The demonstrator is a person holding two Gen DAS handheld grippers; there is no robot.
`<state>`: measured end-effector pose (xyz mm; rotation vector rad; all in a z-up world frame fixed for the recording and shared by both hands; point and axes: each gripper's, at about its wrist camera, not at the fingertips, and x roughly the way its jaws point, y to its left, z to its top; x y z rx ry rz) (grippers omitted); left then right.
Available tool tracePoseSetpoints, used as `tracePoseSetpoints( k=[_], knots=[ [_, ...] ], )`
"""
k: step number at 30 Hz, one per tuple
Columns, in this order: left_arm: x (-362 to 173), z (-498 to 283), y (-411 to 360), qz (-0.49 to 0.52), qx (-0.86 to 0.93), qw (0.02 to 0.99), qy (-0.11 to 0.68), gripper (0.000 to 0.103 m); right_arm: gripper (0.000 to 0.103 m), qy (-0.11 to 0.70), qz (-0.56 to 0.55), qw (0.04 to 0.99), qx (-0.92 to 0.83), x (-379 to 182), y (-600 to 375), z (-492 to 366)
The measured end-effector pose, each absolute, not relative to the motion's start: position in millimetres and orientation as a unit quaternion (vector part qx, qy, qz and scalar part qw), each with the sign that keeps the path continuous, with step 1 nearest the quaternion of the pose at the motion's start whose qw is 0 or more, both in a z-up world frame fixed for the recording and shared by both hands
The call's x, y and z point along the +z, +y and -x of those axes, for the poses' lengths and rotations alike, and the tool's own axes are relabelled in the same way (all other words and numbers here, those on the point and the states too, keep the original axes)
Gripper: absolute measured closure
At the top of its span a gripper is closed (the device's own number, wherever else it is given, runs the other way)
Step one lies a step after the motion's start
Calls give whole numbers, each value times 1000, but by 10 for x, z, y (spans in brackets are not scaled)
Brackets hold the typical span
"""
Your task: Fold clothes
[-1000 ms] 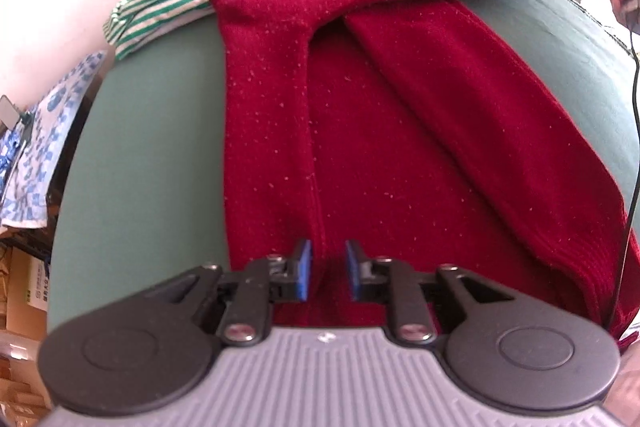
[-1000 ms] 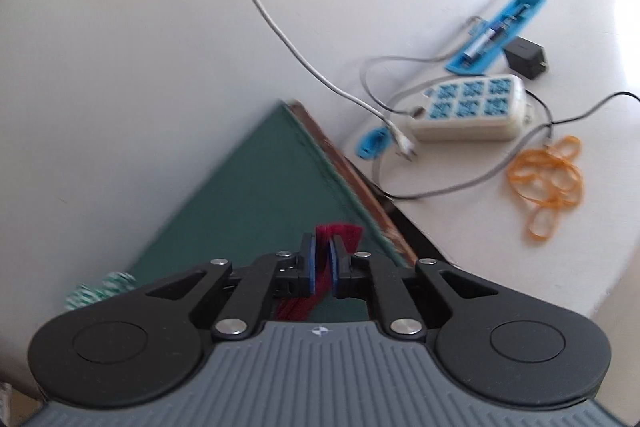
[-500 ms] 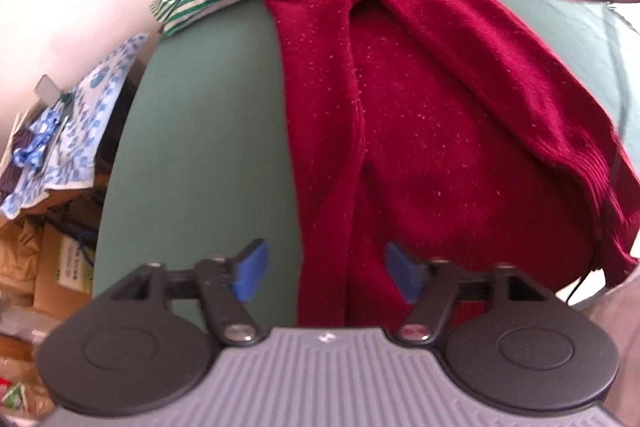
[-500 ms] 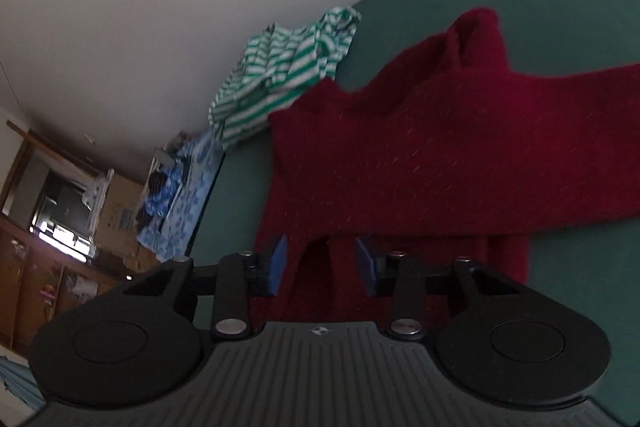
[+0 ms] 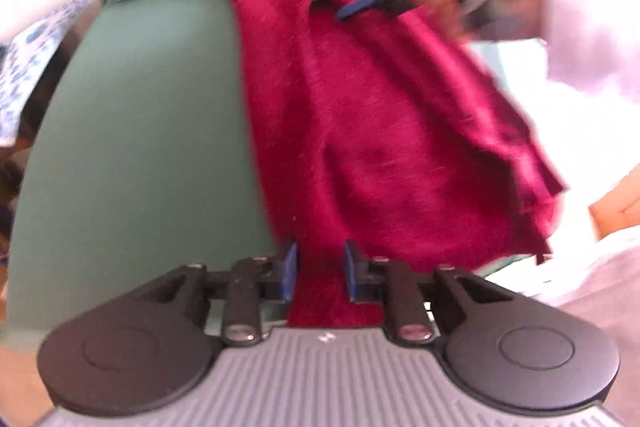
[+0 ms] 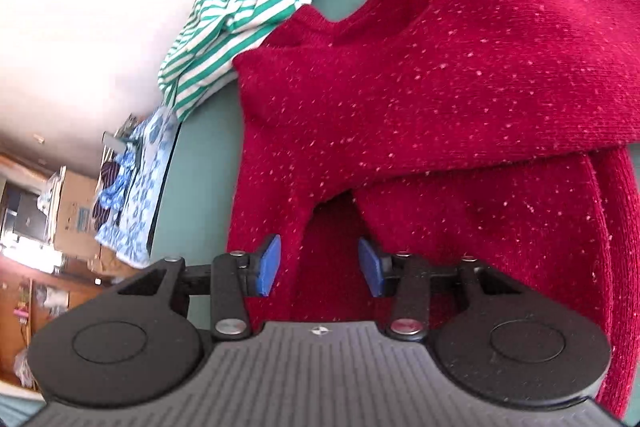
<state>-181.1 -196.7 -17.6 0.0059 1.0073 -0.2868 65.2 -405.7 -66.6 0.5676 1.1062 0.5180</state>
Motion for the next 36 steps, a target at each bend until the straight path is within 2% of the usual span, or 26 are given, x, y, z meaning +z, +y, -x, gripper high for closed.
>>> tracePoseSetpoints(
  k=[1, 3, 11, 12, 13, 14, 15, 16, 18, 23, 28, 30, 33, 35, 36],
  knots=[
    [-148, 1846, -1977, 4, -153, 867, 475, 66, 56, 510, -269, 782, 237, -684, -4062, -652],
    [-119, 1902, -2014, 11, -173, 869, 463, 49, 56, 503, -274, 786, 232, -702, -4056, -652],
    [-220, 1872, -2102, -4, -122, 882, 455, 49, 54, 460, -294, 804, 235, -758, -3976, -755],
    [-282, 1813, -2092, -6, -110, 879, 463, 56, 54, 454, -300, 805, 236, -781, -3968, -781],
    [-337, 1800, -2093, -3, -102, 875, 473, 75, 58, 450, -306, 805, 238, -804, -3960, -805],
    [-392, 1790, -2095, 0, -93, 870, 483, 88, 69, 447, -312, 804, 239, -826, -3951, -830],
    [-385, 1819, -2108, -2, -79, 874, 479, 93, 78, 449, -311, 802, 243, -838, -3944, -865],
    [-359, 1843, -2112, 8, -76, 874, 480, 100, 94, 451, -310, 800, 247, -850, -3936, -899],
    [-285, 1907, -2144, 30, -69, 874, 479, 102, 94, 447, -314, 796, 259, -824, -3957, -944],
    [-110, 2010, -2452, 37, -75, 888, 452, 102, 94, 374, -306, 825, 294, -472, -4158, -910],
    [-387, 1894, -2782, 25, -88, 872, 481, 102, 94, 397, -255, 836, 281, -630, -4136, -1082],
    [-479, 1879, -2869, 20, -88, 868, 488, 101, 99, 408, -232, 838, 277, -730, -4098, -1135],
    [-446, 1891, -2920, 45, -99, 865, 489, 98, 99, 386, -174, 857, 292, -708, -4031, -1099],
    [-414, 1911, -2949, 53, -107, 862, 492, 90, 88, 396, -162, 851, 305, -687, -4025, -1112],
    [-393, 1950, -2974, 46, -106, 862, 494, 73, 82, 404, -172, 843, 312, -668, -4067, -1111]
  ],
)
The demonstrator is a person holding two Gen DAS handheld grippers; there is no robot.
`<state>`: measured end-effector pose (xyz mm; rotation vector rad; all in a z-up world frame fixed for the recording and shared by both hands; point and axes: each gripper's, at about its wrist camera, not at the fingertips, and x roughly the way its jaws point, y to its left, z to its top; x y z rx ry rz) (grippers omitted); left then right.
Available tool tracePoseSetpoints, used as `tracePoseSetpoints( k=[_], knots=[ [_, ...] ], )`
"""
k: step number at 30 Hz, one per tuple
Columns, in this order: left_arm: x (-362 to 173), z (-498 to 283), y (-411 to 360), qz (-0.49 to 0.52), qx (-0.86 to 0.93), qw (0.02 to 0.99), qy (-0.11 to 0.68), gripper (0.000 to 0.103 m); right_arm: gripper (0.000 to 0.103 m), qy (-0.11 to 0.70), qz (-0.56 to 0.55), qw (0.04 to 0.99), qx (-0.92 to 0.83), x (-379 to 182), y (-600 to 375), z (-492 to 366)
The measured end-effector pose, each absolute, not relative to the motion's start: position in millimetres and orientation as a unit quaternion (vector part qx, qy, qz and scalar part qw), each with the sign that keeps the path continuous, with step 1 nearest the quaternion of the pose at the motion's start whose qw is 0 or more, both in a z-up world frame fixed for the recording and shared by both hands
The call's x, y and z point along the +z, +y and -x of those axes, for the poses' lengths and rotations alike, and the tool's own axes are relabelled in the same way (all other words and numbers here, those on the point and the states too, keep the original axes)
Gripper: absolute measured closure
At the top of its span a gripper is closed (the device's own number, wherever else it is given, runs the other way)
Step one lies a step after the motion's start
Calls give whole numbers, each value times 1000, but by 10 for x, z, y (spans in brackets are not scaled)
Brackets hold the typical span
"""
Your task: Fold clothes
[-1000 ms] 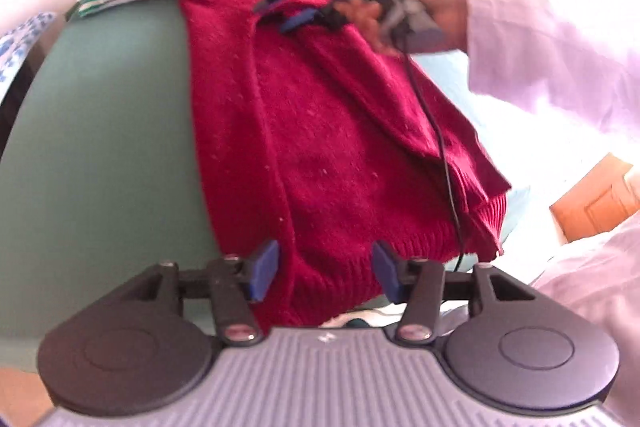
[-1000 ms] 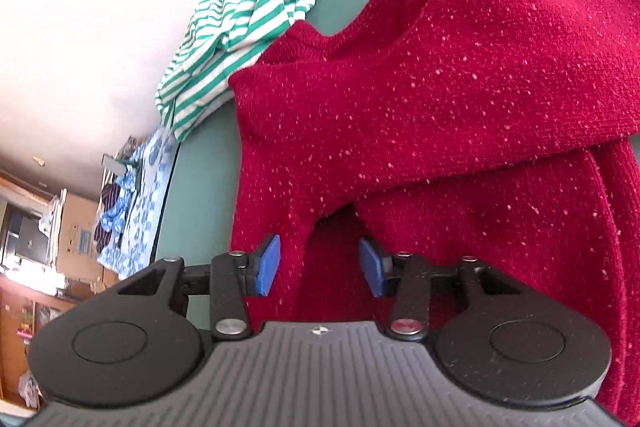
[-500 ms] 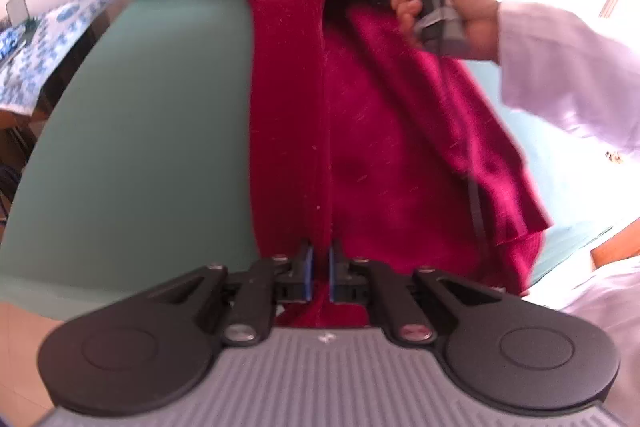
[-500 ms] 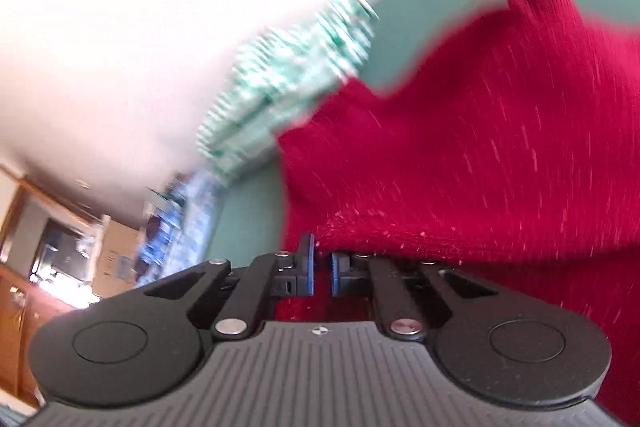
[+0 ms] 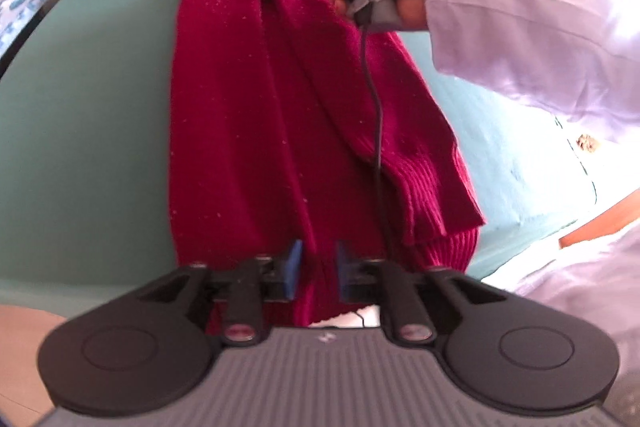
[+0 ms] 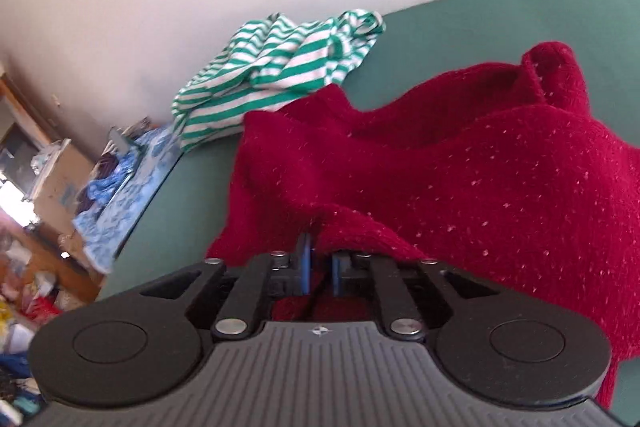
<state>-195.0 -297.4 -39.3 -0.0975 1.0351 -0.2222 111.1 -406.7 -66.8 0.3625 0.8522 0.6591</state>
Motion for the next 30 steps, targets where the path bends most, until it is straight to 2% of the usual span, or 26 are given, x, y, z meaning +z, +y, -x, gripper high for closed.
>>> tracePoseSetpoints(
  k=[1, 4, 7, 13, 15, 16, 18, 19, 21, 23, 24, 25, 26, 27, 28, 30],
  knots=[
    [-370, 2003, -2979, 42, -106, 863, 493, 66, 70, 409, -183, 835, 319, -648, -4121, -1085],
    [-264, 2236, -2904, 37, -97, 862, 497, 66, 52, 416, -208, 818, 339, -524, -4281, -879],
    [-155, 2439, -2766, 33, -70, 864, 497, 59, 58, 434, -222, 782, 390, -459, -4369, -584],
    [-314, 2212, -2813, 38, -58, 871, 486, 63, 61, 491, -202, 678, 508, -601, -4062, 49],
    [-504, 2087, -2913, 29, -61, 860, 506, 65, 63, 508, -178, 673, 507, -691, -3959, 160],
    [-518, 2089, -2950, 29, -65, 860, 505, 59, 63, 510, -163, 685, 494, -715, -3961, 192],
    [-533, 2105, -3022, 28, -72, 862, 501, 56, 78, 518, -144, 707, 460, -771, -4027, 194],
    [-526, 2118, -3072, 26, -78, 862, 500, 56, 82, 517, -150, 714, 449, -767, -4094, 177],
    [-499, 2140, -3179, 19, -98, 860, 501, 57, 81, 512, -153, 725, 435, -727, -4201, 162],
    [-436, 2196, -3174, 17, -97, 864, 493, 57, 68, 511, -155, 720, 444, -682, -4249, 199],
    [-404, 2224, -3169, 16, -96, 867, 489, 52, 67, 512, -157, 712, 454, -667, -4259, 232],
    [-390, 2223, -3152, 20, -88, 870, 485, 41, 67, 514, -159, 704, 464, -660, -4263, 261],
    [-423, 2215, -3131, 23, -80, 868, 490, 39, 67, 521, -155, 696, 468, -711, -4220, 263],
    [-459, 2207, -3109, 26, -73, 866, 495, 42, 67, 528, -152, 689, 473, -762, -4178, 265],
    [-487, 2184, -3102, 25, -74, 860, 504, 50, 70, 533, -150, 684, 476, -810, -4144, 269],
    [-500, 2148, -3112, 14, -80, 855, 512, 56, 76, 527, -169, 694, 461, -846, -4215, 263]
  ],
)
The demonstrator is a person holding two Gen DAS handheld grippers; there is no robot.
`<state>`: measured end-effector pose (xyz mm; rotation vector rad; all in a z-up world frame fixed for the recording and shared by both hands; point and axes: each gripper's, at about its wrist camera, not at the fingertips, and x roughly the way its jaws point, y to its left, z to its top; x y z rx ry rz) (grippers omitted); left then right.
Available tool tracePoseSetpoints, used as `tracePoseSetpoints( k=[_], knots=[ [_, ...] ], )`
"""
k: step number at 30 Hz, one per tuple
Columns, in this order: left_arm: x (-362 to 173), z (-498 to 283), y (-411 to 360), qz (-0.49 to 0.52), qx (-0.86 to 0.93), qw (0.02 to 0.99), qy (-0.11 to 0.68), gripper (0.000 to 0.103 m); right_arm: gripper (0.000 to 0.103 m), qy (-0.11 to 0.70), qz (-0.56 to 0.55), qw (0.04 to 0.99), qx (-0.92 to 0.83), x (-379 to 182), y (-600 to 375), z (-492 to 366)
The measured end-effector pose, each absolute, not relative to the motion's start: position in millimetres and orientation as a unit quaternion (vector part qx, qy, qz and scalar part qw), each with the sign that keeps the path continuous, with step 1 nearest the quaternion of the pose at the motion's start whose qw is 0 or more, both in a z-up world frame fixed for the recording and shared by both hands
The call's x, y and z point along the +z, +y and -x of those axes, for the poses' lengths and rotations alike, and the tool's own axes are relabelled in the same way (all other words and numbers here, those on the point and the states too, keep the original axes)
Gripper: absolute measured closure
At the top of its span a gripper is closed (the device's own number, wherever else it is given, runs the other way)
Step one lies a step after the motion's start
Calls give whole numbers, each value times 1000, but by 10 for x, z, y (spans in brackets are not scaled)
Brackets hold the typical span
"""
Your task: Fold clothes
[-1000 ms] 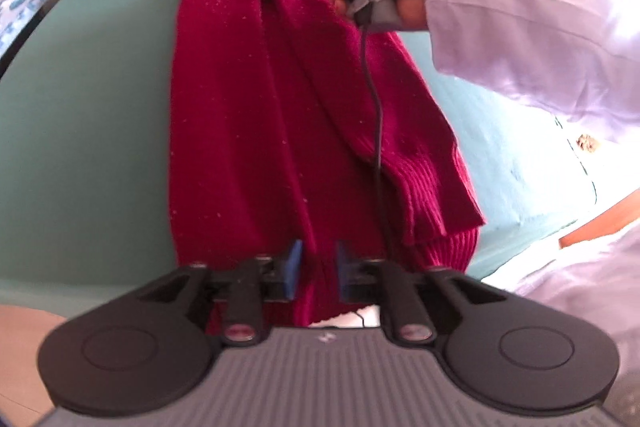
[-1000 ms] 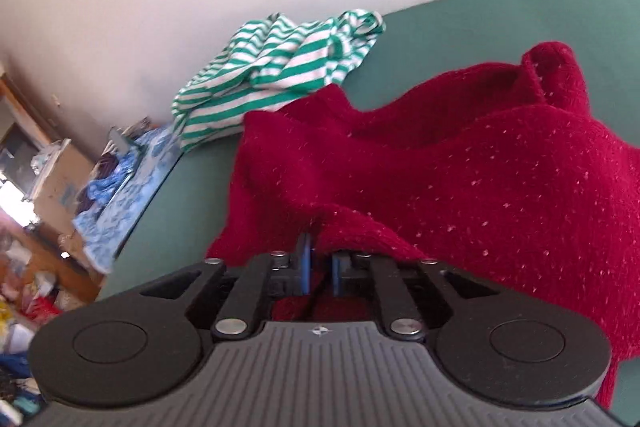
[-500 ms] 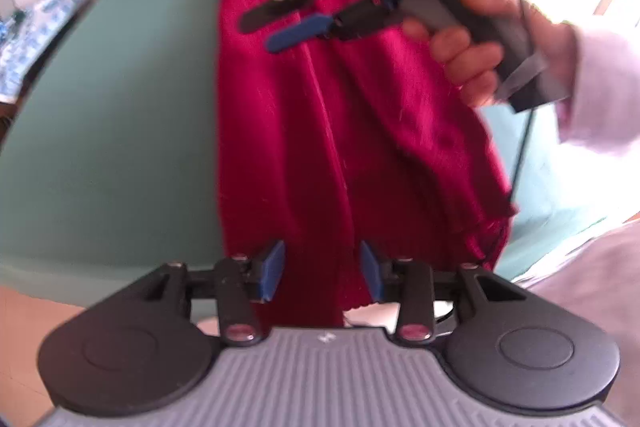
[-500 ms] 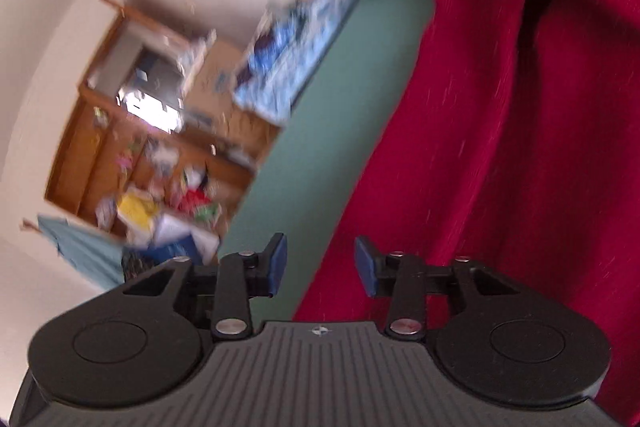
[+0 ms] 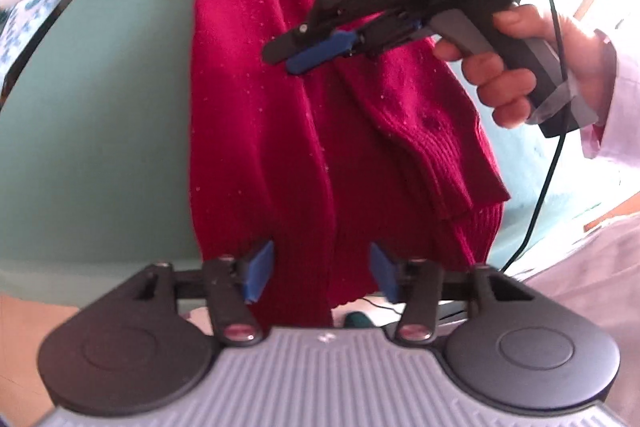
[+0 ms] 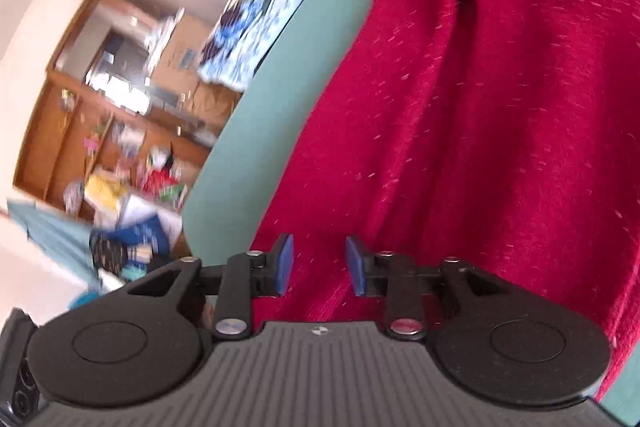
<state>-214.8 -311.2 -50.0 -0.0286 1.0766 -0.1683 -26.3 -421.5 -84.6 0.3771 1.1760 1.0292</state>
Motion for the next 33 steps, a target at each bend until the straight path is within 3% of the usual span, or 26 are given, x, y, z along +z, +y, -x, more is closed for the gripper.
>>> tracePoseSetpoints(
  k=[1, 2, 4, 5, 6, 10, 12, 14, 18, 21, 23, 27, 33],
  knots=[
    [-456, 2146, -3141, 2, -86, 858, 506, 56, 77, 525, -171, 697, 458, -836, -4254, 269],
    [-399, 2155, -3137, -4, -91, 864, 496, 55, 70, 523, -172, 699, 456, -825, -4286, 276],
    [-283, 2174, -3125, -15, -101, 874, 474, 32, 65, 519, -165, 690, 477, -803, -4253, 309],
    [-294, 2144, -3111, -20, -104, 875, 472, 27, 65, 518, -162, 685, 486, -799, -4236, 325],
    [-311, 2111, -3097, -26, -107, 875, 471, 28, 65, 530, -163, 677, 484, -842, -4218, 340],
    [-380, 1888, -3010, -55, -158, 843, 511, 62, 66, 516, -166, 712, 445, -755, -4388, 273],
    [-207, 1804, -2908, -76, -175, 855, 482, 59, 63, 480, -223, 752, 392, -621, -4761, 137],
    [-17, 1609, -2760, -89, -182, 871, 447, 58, 52, 454, -254, 803, 292, -536, -5195, 16],
    [267, 967, -2356, -147, -176, 896, 381, 62, 52, 384, -301, 869, 81, -367, -6052, -218],
    [338, 341, -2125, -191, -173, 899, 354, 59, 49, 347, -258, 901, -6, -241, -6406, -268],
    [273, -101, -2012, -201, -169, 898, 353, 53, 41, 347, -231, 908, -46, -267, -6498, -368],
    [21, -962, -1989, -158, -167, 888, 397, 49, 47, 363, -295, 881, -70, -494, -6632, -555],
    [-190, -1549, -2090, -152, -143, 881, 424, 47, 47, 354, -362, 859, -82, -628, -6691, -696]
  ],
)
